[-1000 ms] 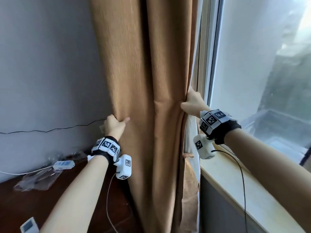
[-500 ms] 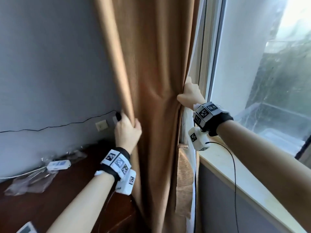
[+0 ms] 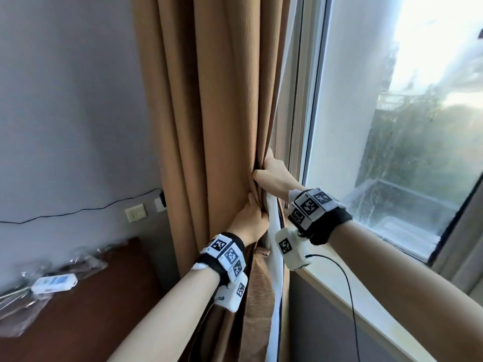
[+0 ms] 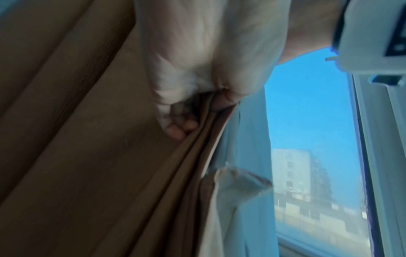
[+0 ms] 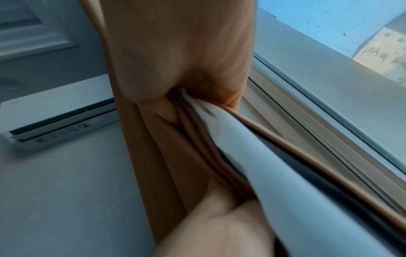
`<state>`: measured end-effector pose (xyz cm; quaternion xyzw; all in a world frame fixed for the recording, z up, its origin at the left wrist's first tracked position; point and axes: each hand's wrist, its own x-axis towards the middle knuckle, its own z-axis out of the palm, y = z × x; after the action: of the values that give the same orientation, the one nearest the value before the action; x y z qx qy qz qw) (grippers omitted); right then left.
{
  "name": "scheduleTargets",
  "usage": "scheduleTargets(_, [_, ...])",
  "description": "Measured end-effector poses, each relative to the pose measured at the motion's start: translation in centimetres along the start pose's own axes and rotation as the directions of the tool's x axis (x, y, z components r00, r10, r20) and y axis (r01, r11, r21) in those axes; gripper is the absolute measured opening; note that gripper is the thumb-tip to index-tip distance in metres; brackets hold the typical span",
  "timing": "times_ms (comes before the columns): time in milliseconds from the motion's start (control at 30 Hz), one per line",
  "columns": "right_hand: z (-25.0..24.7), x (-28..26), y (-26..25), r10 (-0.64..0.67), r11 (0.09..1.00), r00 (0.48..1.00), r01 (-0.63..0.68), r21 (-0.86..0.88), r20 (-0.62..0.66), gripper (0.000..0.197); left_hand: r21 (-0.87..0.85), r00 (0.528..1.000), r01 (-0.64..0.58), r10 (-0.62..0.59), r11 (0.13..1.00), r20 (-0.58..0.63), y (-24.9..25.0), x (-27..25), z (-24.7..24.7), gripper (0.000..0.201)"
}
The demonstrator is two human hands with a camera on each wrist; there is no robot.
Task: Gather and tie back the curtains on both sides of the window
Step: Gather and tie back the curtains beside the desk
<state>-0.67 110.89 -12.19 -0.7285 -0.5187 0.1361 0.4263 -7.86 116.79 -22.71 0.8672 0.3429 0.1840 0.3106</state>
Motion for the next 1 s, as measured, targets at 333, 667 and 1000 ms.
scheduleTargets(333, [-1.2,0.5,2.1,-0.005,0.998,0.99,-0.004,-0.068,-0.142,0.057,0.055,0.975,-0.042,0.029,0.998,0.22,0.2,1.0,-2.4,0.055])
scheduleTargets(667, [-4.5,0.8,4.8,0.024,0.99,0.983,-0.048,-0.13,-0.183,0.04,-0.151,0.761,0.236,-0.279,0.96,-0.586,-6.9,2.1,-8.2,0.068])
scheduleTargets(1000, [-4.8,0.7,4.9,0.036,0.978,0.98,-0.075,-0.196,-0.196,0.039,-0.138,0.708,0.285,-0.305,0.949,-0.637,-8.4,1.7,-7.1,0.036])
